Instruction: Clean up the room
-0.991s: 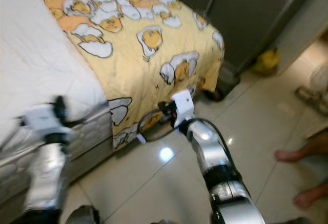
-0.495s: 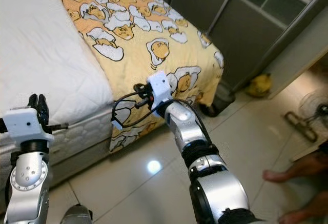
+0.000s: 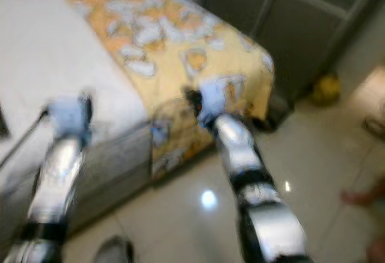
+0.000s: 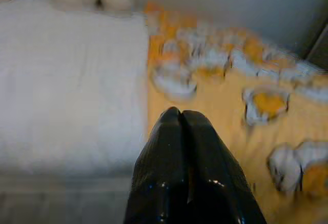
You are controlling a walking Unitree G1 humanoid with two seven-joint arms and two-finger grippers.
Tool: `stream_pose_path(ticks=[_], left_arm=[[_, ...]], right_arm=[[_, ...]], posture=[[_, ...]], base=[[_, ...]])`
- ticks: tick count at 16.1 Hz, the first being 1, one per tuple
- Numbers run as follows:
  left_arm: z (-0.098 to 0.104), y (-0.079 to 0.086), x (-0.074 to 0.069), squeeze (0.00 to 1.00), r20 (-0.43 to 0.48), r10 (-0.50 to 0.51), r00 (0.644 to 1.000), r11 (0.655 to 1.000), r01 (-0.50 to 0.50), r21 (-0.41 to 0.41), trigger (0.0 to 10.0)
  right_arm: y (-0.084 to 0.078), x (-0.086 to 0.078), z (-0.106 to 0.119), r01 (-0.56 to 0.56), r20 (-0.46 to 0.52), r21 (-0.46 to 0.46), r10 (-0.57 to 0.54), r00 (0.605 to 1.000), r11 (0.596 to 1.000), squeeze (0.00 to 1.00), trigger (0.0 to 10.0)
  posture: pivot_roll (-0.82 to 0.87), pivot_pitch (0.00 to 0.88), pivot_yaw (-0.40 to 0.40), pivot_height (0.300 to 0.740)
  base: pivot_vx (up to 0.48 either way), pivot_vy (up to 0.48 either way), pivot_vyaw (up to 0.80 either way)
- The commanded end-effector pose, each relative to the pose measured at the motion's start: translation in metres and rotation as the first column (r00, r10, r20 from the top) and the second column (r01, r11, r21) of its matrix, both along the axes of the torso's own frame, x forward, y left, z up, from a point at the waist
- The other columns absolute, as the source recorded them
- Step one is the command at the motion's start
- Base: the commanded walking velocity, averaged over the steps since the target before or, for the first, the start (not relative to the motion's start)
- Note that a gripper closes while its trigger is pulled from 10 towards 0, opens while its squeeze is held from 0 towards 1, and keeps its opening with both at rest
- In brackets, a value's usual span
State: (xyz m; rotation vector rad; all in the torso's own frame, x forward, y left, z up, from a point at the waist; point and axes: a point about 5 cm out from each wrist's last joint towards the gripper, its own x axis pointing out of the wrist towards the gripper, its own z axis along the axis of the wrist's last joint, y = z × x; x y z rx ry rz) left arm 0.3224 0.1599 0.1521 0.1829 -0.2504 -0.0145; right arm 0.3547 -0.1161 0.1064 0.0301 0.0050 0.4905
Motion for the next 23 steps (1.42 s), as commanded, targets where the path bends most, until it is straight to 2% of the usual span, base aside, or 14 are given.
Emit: stream_pose_path(ticks=[1, 4, 8, 11, 13, 15, 18, 19, 21, 23], left_arm=[[-0.021, 0.004, -0.006, 0.00, -0.083, 0.008, 0.996, 1.000, -0.010, -0.014, 10.0], [-0.024, 0.005, -0.009, 0.00, -0.088, -0.003, 0.996, 1.000, 0.004, 0.010, 10.0], [-0.028, -0.003, -0.012, 0.00, -0.100, -0.016, 0.995, 0.998, 0.022, 0.060, 10.0], [-0.031, -0.003, -0.015, 0.00, -0.089, -0.006, 0.996, 0.996, 0.013, 0.084, 10.0], [-0.029, -0.009, -0.018, 0.00, -0.052, -0.024, 0.998, 0.982, 0.033, 0.185, 10.0], [-0.023, -0.012, -0.016, 0.00, -0.028, -0.049, 0.998, 0.972, 0.054, 0.227, 10.0], [-0.023, -0.005, -0.015, 0.00, -0.056, -0.063, 0.996, 0.967, 0.075, 0.242, 10.0], [-0.026, 0.000, -0.013, 0.00, -0.103, -0.063, 0.993, 0.976, 0.083, 0.204, 10.0], [-0.027, 0.004, -0.014, 0.00, -0.121, -0.068, 0.990, 0.968, 0.095, 0.234, 10.0], [-0.029, 0.013, -0.018, 0.00, -0.126, -0.015, 0.992, 0.979, 0.040, 0.200, 10.0]], right_arm=[[0.010, 0.003, 0.011, -0.017, 0.046, 0.020, 0.016, 0.999, 1.000, 0.00, 10.0], [0.014, -0.003, 0.003, -0.017, 0.027, 0.041, 0.016, 1.000, 0.999, 0.00, 10.0], [0.020, -0.010, -0.008, -0.023, 0.001, 0.042, 0.023, 1.000, 0.999, 0.00, 10.0], [0.020, -0.014, -0.016, -0.009, -0.019, 0.030, 0.010, 1.000, 0.999, 0.00, 10.0], [0.020, -0.013, -0.017, -0.008, -0.021, 0.018, 0.008, 1.000, 1.000, 0.00, 10.0], [0.023, -0.010, -0.014, -0.003, -0.015, 0.015, 0.003, 1.000, 1.000, 0.00, 10.0], [0.033, -0.007, -0.007, 0.009, 0.010, 0.032, -0.009, 1.000, 0.999, 0.00, 10.0], [0.037, -0.007, -0.007, 0.014, 0.008, 0.038, -0.015, 1.000, 0.999, 0.00, 10.0], [0.044, -0.007, -0.007, 0.004, 0.001, 0.047, -0.004, 1.000, 0.999, 0.00, 10.0], [0.052, -0.007, -0.006, -0.035, 0.001, 0.038, 0.035, 0.999, 0.999, 0.00, 10.0]], posture=[[0.07, 0.000, -0.121, 0.740], [0.09, 0.000, -0.104, 0.740], [0.10, 0.000, -0.097, 0.740], [0.10, 0.000, -0.097, 0.740], [0.11, 0.000, -0.102, 0.740], [0.12, 0.000, -0.092, 0.740], [0.13, 0.000, -0.033, 0.740], [0.14, 0.000, -0.019, 0.740], [0.16, 0.000, -0.020, 0.740], [0.18, 0.000, -0.036, 0.740]], base=[[0.000, 0.000, 0.00], [0.000, 0.000, 0.48], [0.000, -0.472, 0.69], [0.000, -0.472, 0.69], [0.000, -0.472, 0.68], [0.000, -0.472, 0.68], [0.000, -0.466, 0.68], [0.000, 0.000, 0.00], [0.000, 0.000, 0.00], [0.000, 0.000, 0.00]])
